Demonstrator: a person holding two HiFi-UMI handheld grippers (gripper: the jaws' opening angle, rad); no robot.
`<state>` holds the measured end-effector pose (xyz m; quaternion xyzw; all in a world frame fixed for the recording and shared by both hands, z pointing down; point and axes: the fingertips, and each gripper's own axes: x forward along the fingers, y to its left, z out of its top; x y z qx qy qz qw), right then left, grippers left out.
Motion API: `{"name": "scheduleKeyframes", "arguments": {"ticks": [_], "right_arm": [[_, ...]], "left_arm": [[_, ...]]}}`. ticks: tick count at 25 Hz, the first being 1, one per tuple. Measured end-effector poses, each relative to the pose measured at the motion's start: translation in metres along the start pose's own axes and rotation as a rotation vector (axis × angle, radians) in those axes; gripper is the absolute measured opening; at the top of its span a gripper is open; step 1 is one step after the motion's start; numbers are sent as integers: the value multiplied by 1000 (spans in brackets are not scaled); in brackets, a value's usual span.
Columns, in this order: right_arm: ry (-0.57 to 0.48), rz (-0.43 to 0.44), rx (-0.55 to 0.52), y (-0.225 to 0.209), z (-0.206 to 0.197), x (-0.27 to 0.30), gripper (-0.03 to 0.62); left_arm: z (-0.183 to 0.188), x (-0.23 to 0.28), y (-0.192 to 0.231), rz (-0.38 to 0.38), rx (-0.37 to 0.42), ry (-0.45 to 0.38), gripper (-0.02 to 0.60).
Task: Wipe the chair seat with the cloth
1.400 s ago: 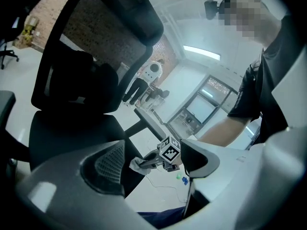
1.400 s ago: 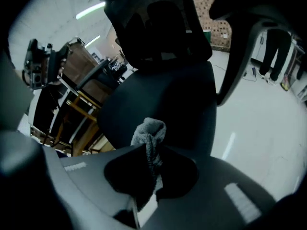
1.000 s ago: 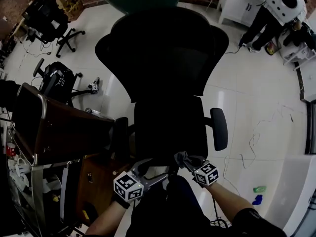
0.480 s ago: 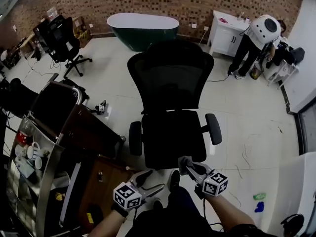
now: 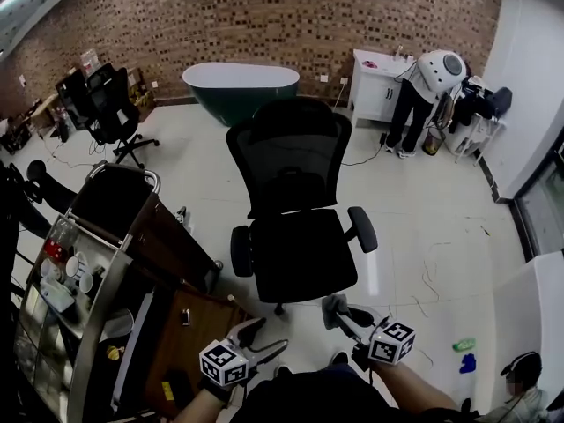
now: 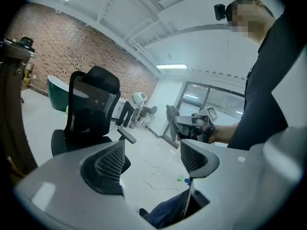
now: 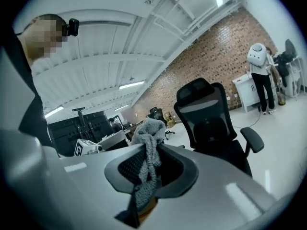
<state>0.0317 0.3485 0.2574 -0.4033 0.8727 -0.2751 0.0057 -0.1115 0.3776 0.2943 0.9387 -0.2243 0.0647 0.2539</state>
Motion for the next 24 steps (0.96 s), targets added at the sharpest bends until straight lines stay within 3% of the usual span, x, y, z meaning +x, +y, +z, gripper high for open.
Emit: {"name": "scheduleKeyframes", "arguments": {"ticks": [4,10,24], "right_arm": [[-13,23,33,-4,9,-31,48],[25,51,9,-20,6,-77,48],[17,68,-2,-37,15,-114,48]], "left_arm": [[9,14,-24,22,9,-45,390],[12,50,-59,39,-56,-131,390],[22,72,-93,69,-9,-117,390]]}}
